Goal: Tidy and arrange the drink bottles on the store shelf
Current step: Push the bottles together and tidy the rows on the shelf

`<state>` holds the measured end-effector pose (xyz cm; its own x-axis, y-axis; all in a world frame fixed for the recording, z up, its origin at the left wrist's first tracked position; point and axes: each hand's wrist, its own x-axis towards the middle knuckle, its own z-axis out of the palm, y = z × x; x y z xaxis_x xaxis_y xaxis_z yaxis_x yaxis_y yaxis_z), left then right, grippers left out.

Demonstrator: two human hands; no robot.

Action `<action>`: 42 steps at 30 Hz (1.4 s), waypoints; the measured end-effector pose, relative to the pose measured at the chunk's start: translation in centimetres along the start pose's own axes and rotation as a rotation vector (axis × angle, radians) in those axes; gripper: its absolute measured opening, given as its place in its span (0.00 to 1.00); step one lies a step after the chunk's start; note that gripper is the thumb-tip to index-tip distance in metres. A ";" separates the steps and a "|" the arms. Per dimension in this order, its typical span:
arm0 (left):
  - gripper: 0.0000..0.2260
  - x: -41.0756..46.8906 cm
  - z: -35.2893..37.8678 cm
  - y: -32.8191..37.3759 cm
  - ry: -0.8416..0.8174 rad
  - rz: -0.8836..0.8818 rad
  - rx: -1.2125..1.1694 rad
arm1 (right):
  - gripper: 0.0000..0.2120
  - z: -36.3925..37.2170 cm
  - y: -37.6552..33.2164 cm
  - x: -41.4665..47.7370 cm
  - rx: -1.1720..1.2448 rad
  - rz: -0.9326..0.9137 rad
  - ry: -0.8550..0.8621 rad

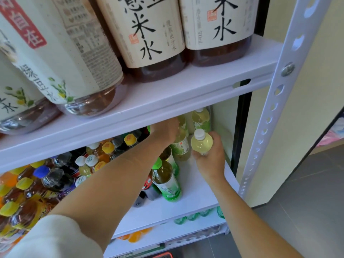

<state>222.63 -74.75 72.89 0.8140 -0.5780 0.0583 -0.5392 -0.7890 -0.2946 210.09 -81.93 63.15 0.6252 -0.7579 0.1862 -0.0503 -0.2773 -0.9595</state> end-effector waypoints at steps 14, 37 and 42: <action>0.16 -15.5 -4.1 -1.5 -0.238 0.262 -1.543 | 0.45 -8.0 -7.5 -7.4 0.543 0.156 -0.549; 0.09 -19.3 -7.5 -2.9 -0.023 -0.024 -2.147 | 0.32 -11.6 -7.1 -12.5 1.000 0.578 -0.850; 0.12 -19.1 -8.0 -3.1 -0.039 0.052 -2.142 | 0.31 -11.2 -7.5 -12.7 1.081 0.767 -0.958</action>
<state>207.06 -62.91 80.28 0.7818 -0.6202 0.0647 0.1164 0.2472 0.9620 193.78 -76.87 70.32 0.9599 0.2207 -0.1729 -0.2796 0.8005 -0.5301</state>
